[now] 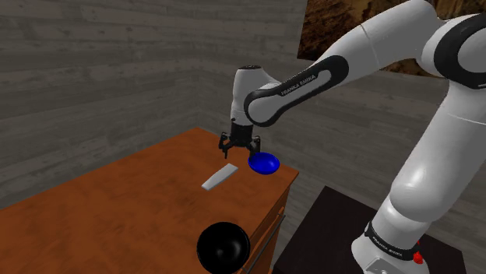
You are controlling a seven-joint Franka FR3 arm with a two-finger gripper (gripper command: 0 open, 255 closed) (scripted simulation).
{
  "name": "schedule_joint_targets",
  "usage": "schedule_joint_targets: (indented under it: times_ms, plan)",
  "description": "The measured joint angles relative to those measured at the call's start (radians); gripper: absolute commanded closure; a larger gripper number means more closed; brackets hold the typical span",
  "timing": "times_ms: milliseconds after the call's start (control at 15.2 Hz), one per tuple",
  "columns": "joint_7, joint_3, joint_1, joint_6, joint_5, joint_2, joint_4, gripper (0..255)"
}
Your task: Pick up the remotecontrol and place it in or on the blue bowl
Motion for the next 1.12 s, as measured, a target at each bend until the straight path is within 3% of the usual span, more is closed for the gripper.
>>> schedule_joint_targets:
  times_ms: [528,924,1122]
  plan:
    - [0.397,-0.068,0.046,0.059,-0.174,0.332,0.215,0]
    - [0.613,-0.16,0.104,0.071,-0.215,0.556,0.404,0]
    - [0.647,-0.181,0.111,0.079,-0.218,0.608,0.447,0]
